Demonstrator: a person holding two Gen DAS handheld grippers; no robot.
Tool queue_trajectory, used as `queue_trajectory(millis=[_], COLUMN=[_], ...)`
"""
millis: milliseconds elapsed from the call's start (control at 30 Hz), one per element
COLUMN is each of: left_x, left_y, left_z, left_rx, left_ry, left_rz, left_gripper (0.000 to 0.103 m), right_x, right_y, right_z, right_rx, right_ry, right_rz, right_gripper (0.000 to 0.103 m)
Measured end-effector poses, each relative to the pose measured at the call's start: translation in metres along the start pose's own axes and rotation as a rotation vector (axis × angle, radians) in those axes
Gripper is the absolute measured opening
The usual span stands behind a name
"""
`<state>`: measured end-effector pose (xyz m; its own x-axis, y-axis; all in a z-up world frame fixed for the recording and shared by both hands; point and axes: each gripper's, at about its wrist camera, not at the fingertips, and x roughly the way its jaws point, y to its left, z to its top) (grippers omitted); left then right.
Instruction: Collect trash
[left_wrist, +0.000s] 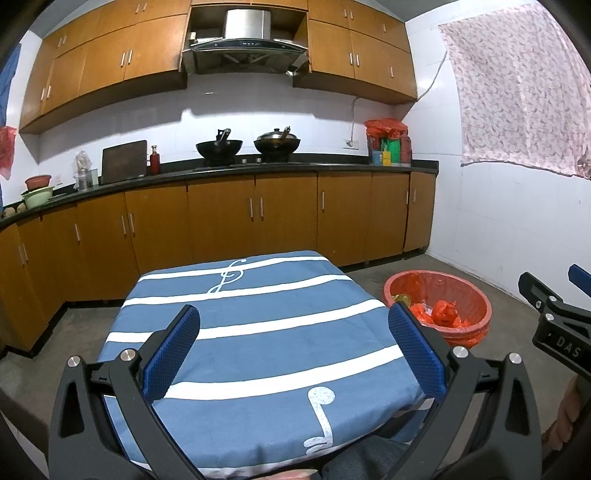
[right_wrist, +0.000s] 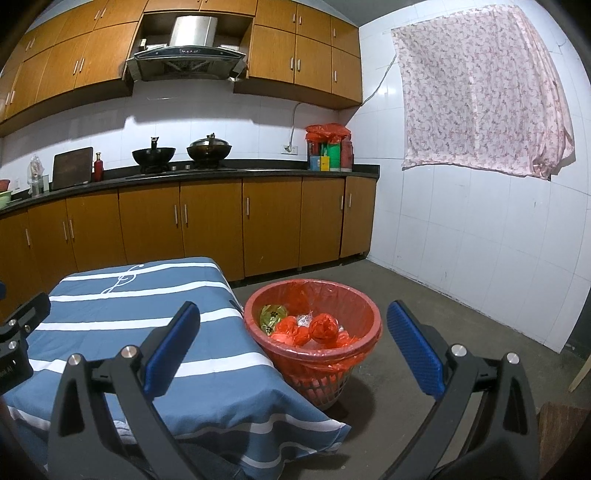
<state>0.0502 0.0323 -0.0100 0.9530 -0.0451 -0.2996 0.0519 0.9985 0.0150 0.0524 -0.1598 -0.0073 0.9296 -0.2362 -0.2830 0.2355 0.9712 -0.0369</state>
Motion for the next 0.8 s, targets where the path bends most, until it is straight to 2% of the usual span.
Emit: queue_trajectory(millis=[800], left_x=[0.0004], left_y=[0.0015], left_z=[0.0008], left_rx=[-0.003], left_ry=[0.001], left_rz=[-0.001], left_gripper=[0.101], right_x=[0.0], right_y=[-0.0007], right_z=[-0.0015], right_rx=[0.004], right_ry=[-0.001], right_rz=[0.001], right_gripper=[0.099])
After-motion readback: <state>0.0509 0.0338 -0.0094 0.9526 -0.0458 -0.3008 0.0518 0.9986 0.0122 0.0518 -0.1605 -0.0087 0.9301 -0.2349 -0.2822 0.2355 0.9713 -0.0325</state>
